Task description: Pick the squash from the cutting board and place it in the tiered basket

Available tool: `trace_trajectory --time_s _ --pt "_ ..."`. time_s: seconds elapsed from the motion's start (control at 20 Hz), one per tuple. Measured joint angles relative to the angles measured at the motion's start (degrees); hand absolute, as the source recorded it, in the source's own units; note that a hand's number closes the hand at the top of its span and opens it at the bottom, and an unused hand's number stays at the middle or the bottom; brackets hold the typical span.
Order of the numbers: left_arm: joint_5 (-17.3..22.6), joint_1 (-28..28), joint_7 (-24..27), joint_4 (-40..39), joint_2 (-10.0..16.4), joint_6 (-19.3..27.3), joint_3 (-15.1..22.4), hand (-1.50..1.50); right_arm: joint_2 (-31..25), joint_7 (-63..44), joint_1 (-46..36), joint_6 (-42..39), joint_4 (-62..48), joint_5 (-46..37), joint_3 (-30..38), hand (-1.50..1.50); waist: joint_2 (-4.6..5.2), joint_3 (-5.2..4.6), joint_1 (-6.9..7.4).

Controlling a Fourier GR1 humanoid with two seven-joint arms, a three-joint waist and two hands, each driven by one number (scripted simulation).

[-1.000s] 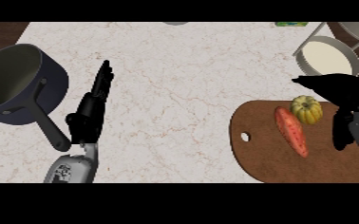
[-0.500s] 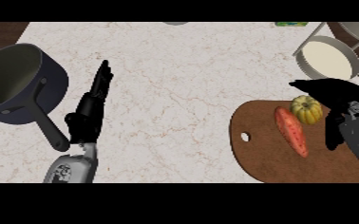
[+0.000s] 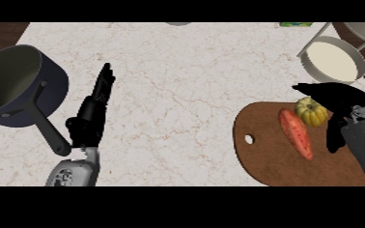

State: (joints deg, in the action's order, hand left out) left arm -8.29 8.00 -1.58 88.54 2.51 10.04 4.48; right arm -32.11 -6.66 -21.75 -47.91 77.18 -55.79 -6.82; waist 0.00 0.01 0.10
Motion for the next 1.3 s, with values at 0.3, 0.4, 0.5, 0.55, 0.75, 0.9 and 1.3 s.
trace_trajectory --time_s 0.3,0.4,0.5,0.55,0.75,0.9,1.3 --pt "-0.94 -1.48 -0.84 1.97 -0.39 -0.03 0.66 0.0 1.92 0.86 0.73 3.44 -0.95 -1.47 1.92 1.5 -0.02 0.0 0.08" --pt "-1.01 -1.05 -1.93 2.55 -0.19 -0.26 0.48 0.0 1.74 2.63 1.38 6.97 -1.44 -2.85 1.55 1.5 -0.08 -0.08 0.11" --pt "-1.6 -1.18 -1.79 2.5 -0.96 0.25 1.18 0.0 1.54 4.75 1.88 11.77 -2.09 -4.94 0.28 1.5 -0.19 -0.25 0.2" --pt "-1.71 -1.36 -0.92 1.79 -1.11 0.23 1.32 0.0 1.73 5.25 1.64 13.43 -2.36 -6.11 -0.58 1.5 -0.2 -0.29 0.22" --pt "-1.58 -0.85 -2.84 3.62 -0.49 -0.28 0.69 0.0 2.07 7.54 1.51 18.93 -3.76 -9.6 -1.83 1.5 -0.34 -0.45 0.29" --pt "-1.28 -0.56 -2.63 3.04 -0.35 -0.65 0.07 0.0 3.26 6.78 0.41 21.3 -6.37 -11.4 -0.99 1.5 -0.37 -0.51 0.34" --pt "-1.68 0.13 -1.58 1.25 -0.95 -0.1 -0.21 0.0 8.71 -4.63 1.03 24.07 -5.62 -14.88 1.76 1.5 -0.36 -0.49 -0.01"
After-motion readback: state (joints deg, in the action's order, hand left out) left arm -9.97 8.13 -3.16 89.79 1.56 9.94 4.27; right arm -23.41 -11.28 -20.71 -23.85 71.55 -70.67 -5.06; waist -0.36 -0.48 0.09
